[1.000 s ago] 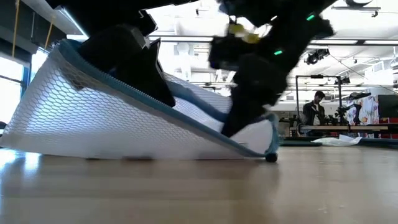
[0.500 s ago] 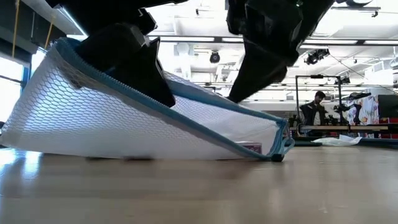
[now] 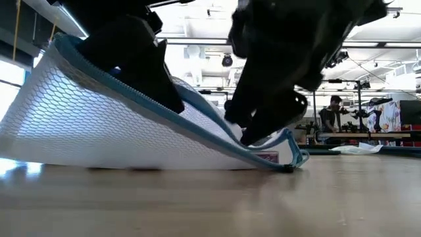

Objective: Unpack backpack
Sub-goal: Remove the white playing cards box from the blue zipper bag

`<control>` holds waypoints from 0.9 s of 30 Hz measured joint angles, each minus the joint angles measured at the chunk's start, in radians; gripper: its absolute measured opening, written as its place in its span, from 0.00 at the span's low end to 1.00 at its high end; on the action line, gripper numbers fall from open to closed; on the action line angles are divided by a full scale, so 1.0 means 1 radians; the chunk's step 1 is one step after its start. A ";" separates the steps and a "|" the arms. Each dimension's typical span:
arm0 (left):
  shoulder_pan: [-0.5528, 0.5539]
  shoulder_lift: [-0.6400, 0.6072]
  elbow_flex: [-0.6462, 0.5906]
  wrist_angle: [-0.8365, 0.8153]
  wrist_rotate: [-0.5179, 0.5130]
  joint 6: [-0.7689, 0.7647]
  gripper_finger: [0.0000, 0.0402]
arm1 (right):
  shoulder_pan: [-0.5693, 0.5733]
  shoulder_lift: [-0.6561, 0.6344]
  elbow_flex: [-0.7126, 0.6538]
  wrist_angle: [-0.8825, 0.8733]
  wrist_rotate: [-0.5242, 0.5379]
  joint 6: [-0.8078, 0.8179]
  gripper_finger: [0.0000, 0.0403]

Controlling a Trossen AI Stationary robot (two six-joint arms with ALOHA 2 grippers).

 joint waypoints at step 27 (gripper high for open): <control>0.022 0.000 -0.001 0.011 0.007 -0.048 0.00 | -0.175 0.001 0.002 -0.212 0.247 0.041 0.78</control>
